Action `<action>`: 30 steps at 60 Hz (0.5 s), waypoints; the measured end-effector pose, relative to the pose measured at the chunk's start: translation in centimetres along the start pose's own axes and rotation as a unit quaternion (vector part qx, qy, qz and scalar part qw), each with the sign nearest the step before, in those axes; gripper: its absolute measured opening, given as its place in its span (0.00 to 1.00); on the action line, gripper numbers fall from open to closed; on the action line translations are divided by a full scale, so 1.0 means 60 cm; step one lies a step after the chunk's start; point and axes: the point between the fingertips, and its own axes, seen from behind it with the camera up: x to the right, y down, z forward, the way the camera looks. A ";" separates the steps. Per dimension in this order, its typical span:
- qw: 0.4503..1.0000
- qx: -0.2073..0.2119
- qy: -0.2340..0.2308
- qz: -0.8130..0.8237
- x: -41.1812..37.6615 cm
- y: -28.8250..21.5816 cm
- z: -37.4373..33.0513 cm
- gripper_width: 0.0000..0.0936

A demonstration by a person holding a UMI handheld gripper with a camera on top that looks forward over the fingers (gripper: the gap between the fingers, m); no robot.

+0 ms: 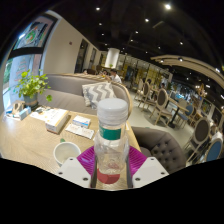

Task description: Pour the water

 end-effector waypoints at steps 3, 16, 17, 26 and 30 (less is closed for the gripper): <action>0.999 -0.005 -0.015 0.038 -0.005 0.022 0.023 0.44; 0.993 -0.019 -0.060 0.101 -0.013 0.100 0.092 0.44; 0.992 -0.022 -0.064 0.103 -0.017 0.105 0.097 0.44; 0.992 -0.038 -0.077 0.087 -0.032 0.164 0.127 0.44; 0.992 -0.023 -0.077 0.093 -0.033 0.167 0.127 0.45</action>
